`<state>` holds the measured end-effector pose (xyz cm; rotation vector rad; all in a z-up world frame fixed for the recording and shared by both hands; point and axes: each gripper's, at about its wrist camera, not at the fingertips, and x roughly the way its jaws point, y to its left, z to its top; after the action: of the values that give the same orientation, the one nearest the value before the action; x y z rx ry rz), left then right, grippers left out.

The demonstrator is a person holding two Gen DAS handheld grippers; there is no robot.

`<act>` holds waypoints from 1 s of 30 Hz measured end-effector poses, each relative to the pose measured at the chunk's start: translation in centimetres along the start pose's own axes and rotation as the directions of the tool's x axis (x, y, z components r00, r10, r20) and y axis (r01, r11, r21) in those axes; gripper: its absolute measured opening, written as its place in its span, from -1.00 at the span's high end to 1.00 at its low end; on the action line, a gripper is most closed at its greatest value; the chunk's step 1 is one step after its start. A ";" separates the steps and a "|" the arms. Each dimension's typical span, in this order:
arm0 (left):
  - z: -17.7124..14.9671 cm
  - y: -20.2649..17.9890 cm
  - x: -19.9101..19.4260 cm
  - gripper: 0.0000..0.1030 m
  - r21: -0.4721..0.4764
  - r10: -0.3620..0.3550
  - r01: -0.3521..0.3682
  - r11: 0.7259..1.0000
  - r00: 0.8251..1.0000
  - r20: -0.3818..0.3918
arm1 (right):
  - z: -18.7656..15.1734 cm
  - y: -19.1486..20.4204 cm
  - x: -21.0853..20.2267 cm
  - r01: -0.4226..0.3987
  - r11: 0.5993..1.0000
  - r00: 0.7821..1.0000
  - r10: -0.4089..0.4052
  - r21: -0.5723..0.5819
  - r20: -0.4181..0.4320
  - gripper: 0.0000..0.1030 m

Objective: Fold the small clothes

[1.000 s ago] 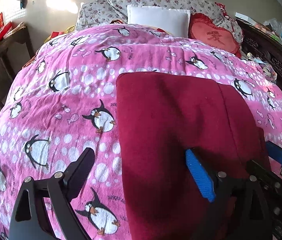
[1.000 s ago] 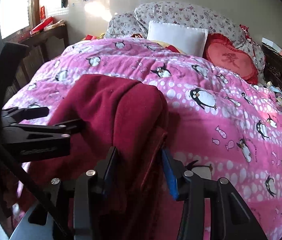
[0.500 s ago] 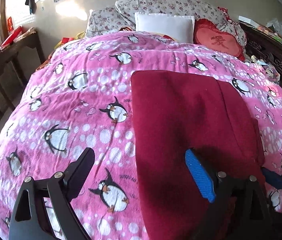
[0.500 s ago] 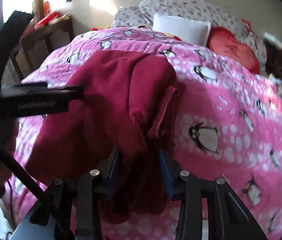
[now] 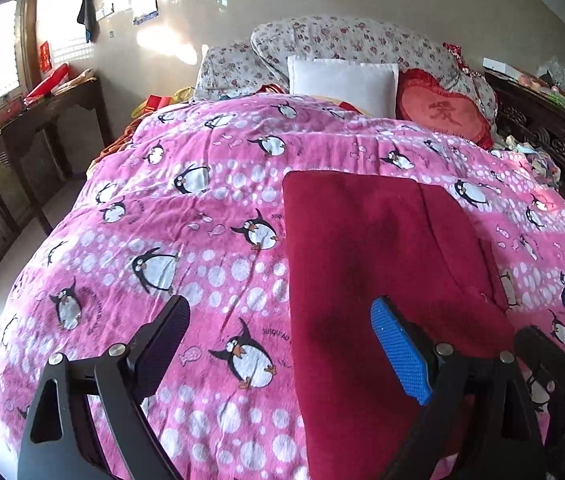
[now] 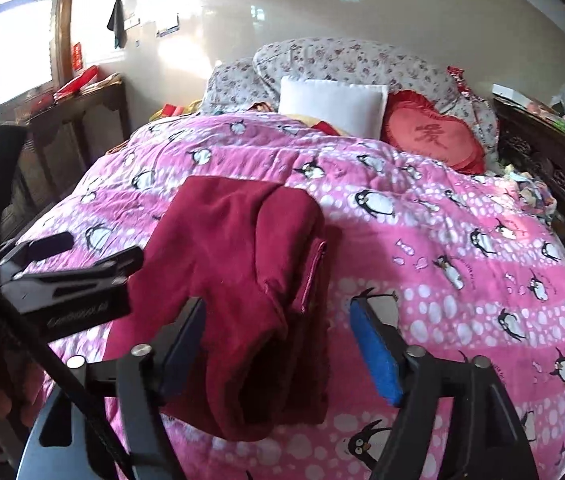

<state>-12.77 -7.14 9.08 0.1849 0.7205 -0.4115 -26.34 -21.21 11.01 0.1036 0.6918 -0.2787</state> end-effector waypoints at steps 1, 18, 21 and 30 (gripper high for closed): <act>-0.1 0.0 -0.2 -0.78 -0.002 0.005 -0.005 1.000 1.000 0.008 | 0.2 0.0 -0.2 0.008 1.000 1.000 -0.008 0.006 0.011 -0.64; -0.7 0.1 -0.9 -0.78 -0.005 0.005 -0.005 1.000 1.000 0.023 | 0.4 -0.9 0.7 0.017 0.997 1.000 -0.018 0.080 0.002 -0.76; -0.7 0.1 -0.7 -0.78 -0.011 0.004 -0.004 1.000 1.000 0.019 | 0.3 -0.9 1.0 0.012 0.996 1.000 -0.011 0.085 -0.007 -0.76; -0.9 0.2 -0.1 -0.78 -0.012 -0.002 0.002 1.000 1.000 0.007 | 0.4 -0.7 1.4 0.003 0.996 1.000 -0.002 0.089 -0.011 -0.78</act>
<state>-13.29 -6.67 8.51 0.1712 0.7168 -0.4089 -25.25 -22.29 10.42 0.1895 0.6906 -0.3118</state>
